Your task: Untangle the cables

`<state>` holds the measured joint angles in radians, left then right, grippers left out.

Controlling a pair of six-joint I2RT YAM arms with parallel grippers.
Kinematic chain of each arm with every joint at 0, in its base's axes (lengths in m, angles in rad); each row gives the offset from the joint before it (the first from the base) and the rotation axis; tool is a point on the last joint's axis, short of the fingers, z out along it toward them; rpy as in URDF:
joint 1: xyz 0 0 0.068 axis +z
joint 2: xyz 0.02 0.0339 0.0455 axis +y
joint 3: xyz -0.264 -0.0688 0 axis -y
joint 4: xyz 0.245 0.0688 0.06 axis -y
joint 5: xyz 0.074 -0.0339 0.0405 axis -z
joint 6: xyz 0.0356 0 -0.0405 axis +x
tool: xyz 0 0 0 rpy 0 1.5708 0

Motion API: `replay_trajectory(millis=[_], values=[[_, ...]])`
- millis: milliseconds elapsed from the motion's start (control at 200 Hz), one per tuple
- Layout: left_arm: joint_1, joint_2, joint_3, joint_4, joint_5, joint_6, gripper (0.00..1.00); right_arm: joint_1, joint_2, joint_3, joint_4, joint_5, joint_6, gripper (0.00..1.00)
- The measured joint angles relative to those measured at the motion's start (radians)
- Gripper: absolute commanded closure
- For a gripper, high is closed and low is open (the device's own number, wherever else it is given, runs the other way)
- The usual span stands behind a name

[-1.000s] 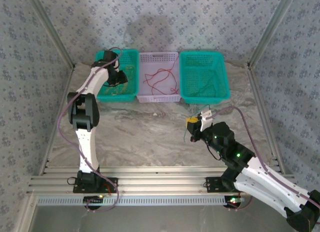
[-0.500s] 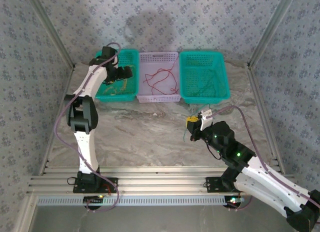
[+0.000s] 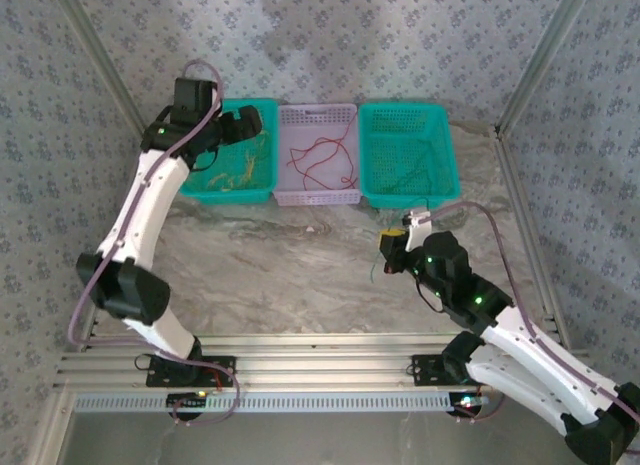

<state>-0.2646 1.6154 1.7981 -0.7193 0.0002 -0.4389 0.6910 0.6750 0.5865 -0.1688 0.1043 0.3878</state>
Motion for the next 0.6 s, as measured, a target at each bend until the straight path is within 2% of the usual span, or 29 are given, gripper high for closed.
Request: replay_trajectory(millis=[300,600], values=[[-0.061,-0.273,-0.277,0.059,-0.103,-0.008,0.0,-0.125,0.036,0.048,-0.05,-0.075,0.058,1.0],[-0.097,-0.473,-0.609,0.136,-0.211,0.007,0.0,-0.261,0.124,0.142,-0.106,-0.167,0.089,1.0]])
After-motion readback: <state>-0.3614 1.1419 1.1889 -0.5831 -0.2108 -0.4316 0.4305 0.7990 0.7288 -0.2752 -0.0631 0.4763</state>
